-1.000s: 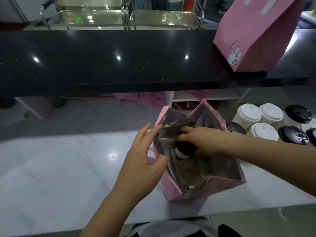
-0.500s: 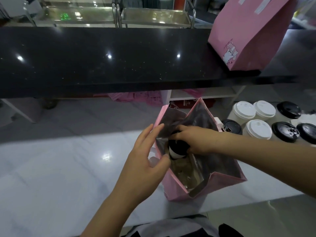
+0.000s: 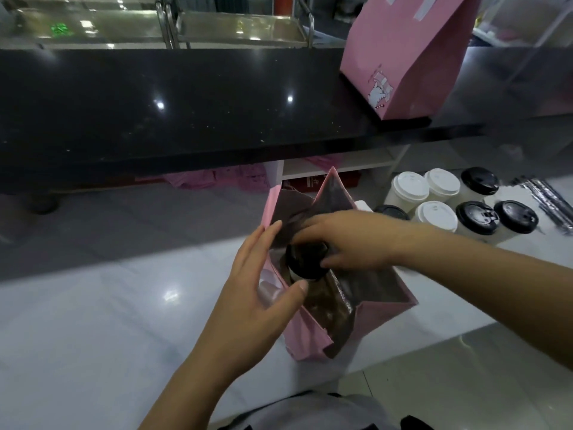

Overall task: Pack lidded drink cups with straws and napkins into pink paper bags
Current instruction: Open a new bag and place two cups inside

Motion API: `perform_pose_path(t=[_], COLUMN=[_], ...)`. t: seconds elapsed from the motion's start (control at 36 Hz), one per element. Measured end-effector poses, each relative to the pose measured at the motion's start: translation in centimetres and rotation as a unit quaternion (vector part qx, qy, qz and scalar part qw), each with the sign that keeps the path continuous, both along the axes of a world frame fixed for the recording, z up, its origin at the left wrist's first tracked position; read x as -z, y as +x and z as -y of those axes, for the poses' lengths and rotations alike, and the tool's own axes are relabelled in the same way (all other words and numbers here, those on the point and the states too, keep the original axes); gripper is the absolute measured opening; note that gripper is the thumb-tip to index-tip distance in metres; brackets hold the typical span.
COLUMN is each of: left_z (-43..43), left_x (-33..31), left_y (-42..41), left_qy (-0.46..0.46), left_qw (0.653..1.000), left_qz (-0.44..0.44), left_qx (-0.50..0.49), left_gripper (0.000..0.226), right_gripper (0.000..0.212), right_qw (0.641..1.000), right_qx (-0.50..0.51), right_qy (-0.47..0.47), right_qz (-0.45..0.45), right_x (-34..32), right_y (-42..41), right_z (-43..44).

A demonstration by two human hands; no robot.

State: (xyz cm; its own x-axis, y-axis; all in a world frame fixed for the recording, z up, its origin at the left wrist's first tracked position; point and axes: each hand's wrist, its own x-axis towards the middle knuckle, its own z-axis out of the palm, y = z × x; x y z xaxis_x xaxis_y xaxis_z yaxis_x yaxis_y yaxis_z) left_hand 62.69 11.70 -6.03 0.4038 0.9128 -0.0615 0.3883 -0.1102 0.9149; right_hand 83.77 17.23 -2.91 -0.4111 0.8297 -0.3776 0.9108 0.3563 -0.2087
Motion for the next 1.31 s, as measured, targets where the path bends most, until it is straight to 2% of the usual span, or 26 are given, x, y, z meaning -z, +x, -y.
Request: perform_pose_path(t=[0.08,0.17,0.22,0.28,0.33,0.44,0.53,0.69,0.83,1.0,1.08,1.19,1.31], left_z=[0.0,0.2,0.4,0.7,1.1,1.7,2.0,2.4,2.5,2.1,2.1,2.0,1.7], left_x=[0.1,0.2,0.3,0.4,0.3,-0.1,-0.1,-0.9,-0.8,-0.6,-0.7,-0.6,-0.7], left_y=[0.1,0.6,0.9,1.3,1.6,2.0,2.3,3.3,4.4,5.2,5.6,5.4,4.8], left_qy=[-0.004,0.005,0.016,0.027,0.036,0.042,0.056,0.091,0.145,0.207,0.218,0.223,0.222], left_qw=[1.000,1.000,1.000,0.999,0.999,0.998,0.997,0.993,0.985,0.949,0.942,0.938,0.932], left_qz=[0.005,0.008,0.005,-0.002,-0.009,-0.028,-0.050,-0.067,-0.085,-0.204,-0.216,-0.215,-0.217], left_qx=[0.002,0.010,0.022,0.028,0.029,0.025,0.013,0.018,0.049,0.120,0.139,0.156,0.188], left_gripper=[0.083,0.079,0.074,0.075,0.072,0.062,0.062,0.059,0.048,0.038,0.032,0.025,0.028], right_gripper=[0.038,0.028,0.028,0.039,0.058,0.087,0.094,0.091,0.076,0.072,0.069,0.066,0.065], right_qw=[0.988,0.951,0.944,0.955,0.963,0.973,0.972,0.974,0.977,0.975,0.977,0.975,0.961], right_qx=[0.076,0.172,0.219,0.251,0.264,0.213,0.196,0.191,0.196,0.220,0.214,0.212,0.209], right_qy=[0.048,0.106,0.122,0.110,0.052,-0.021,-0.022,-0.039,-0.030,-0.013,0.000,0.061,0.155], right_qz=[-0.125,-0.235,-0.214,-0.114,-0.008,0.090,0.128,0.119,0.081,-0.012,-0.018,-0.035,-0.090], right_x=[-4.5,-5.8,-4.5,-2.2,0.2,4.4,6.1,7.7,8.4,9.0,9.0,7.0,1.8], right_y=[1.5,5.0,8.2,11.6,13.9,15.4,15.7,16.4,17.1,17.6,17.7,17.5,16.9], right_z=[2.0,2.6,1.9,0.8,0.0,-0.9,-1.6,-3.3,-3.6,-3.1,-2.4,-1.5,-0.5])
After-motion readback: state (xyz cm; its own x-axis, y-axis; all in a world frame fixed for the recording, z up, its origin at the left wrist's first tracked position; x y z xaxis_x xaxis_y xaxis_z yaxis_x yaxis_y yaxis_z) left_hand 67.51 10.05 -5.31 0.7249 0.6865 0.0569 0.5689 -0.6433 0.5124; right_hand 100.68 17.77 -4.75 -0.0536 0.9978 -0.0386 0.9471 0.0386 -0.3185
